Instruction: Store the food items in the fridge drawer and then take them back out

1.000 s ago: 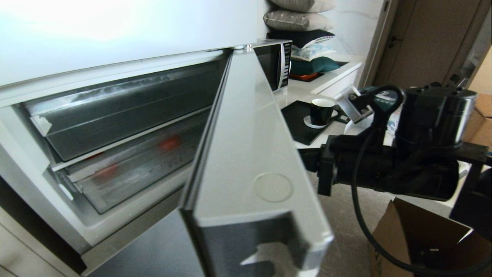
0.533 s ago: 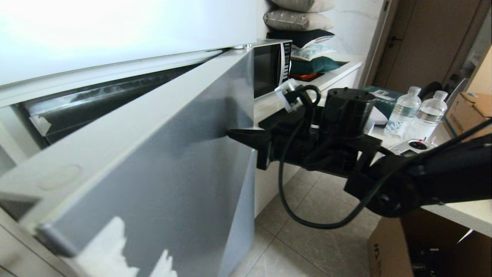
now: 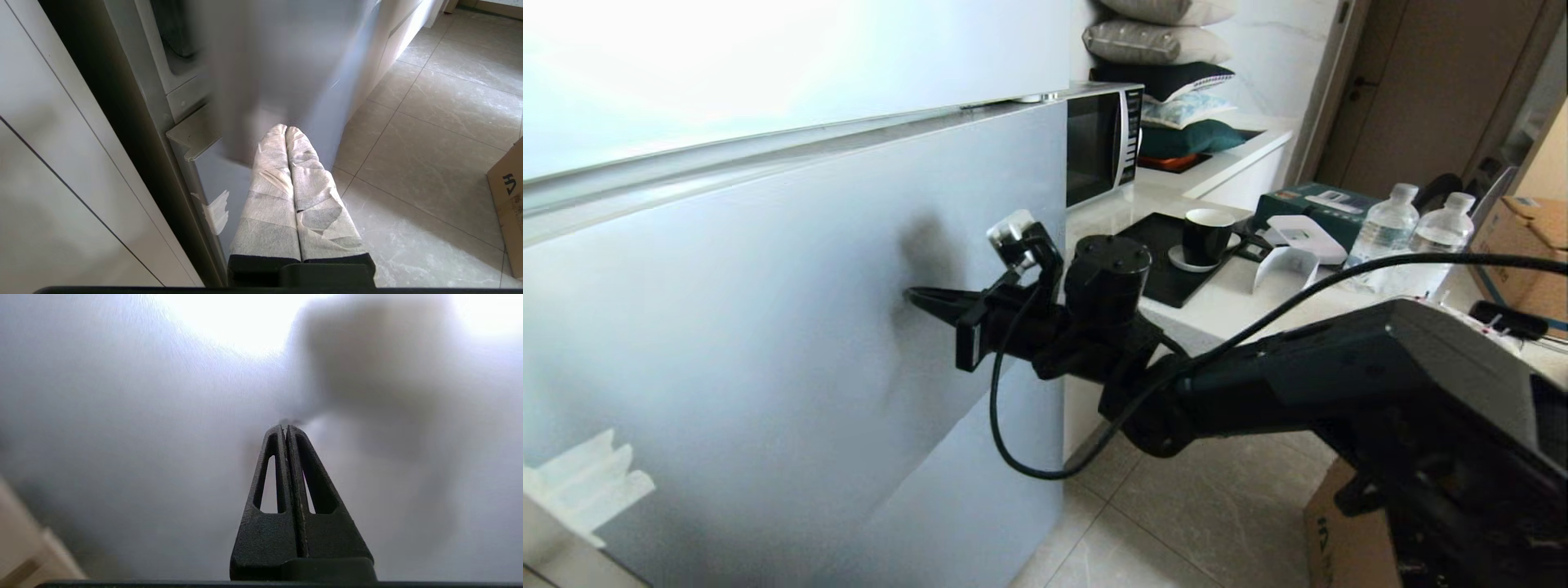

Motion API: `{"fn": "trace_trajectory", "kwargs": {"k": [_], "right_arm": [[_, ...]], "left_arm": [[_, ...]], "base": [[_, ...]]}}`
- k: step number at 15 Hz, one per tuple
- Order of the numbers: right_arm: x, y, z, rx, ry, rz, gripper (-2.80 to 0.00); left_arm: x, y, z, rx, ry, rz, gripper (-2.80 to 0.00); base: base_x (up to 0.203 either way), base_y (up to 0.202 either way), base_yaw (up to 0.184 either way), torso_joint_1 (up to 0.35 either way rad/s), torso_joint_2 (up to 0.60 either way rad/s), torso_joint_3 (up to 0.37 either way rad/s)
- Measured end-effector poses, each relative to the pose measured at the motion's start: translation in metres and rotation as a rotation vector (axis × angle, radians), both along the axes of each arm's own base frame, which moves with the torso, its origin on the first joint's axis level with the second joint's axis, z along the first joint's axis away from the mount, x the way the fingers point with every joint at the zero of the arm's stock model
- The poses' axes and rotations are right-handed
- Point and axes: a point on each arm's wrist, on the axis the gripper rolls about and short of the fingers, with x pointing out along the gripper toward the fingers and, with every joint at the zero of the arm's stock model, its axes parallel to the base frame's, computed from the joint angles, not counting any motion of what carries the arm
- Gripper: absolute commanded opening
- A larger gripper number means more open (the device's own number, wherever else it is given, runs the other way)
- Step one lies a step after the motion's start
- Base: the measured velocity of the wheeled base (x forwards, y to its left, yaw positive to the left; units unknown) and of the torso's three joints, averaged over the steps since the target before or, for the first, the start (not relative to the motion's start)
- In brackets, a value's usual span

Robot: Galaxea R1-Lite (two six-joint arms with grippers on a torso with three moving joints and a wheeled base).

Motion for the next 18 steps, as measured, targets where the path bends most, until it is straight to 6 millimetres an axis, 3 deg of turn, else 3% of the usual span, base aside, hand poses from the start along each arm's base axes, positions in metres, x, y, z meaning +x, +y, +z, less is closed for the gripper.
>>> {"fn": "trace_trajectory", "kwargs": {"k": [7,9,11,13,15,18], "right_arm": [[0.011,0.011,-0.02,0.001,0.019,-0.052,-2.8],[0.001,0.008,-0.021,-0.024,0.041,-0.082,-2.8],[-0.024,-0.005,-0.015,-0.069,0.081,-0.095,-2.8],[-0.061,-0.031,0.004,-0.117,0.117,-0.131,-2.8],[-0.106,-0.072,0.025,-0.171,0.126,-0.211,-2.8],[-0.169,-0.162,0.037,-0.235,0.117,-0.434,-2.8]], "left_arm": [[0.0,0.0,0.0,0.0,0.0,0.0,-2.8],[0.0,0.0,0.0,0.0,0.0,0.0,-2.8],[0.0,0.0,0.0,0.0,0.0,0.0,-2.8],[0.0,0.0,0.0,0.0,0.0,0.0,-2.8],[0.0,0.0,0.0,0.0,0.0,0.0,-2.8],[0.0,0.0,0.0,0.0,0.0,0.0,-2.8]], "base": [[0.0,0.0,0.0,0.0,0.0,0.0],[0.0,0.0,0.0,0.0,0.0,0.0],[0.0,0.0,0.0,0.0,0.0,0.0],[0.0,0.0,0.0,0.0,0.0,0.0],[0.0,0.0,0.0,0.0,0.0,0.0],[0.0,0.0,0.0,0.0,0.0,0.0]]}}
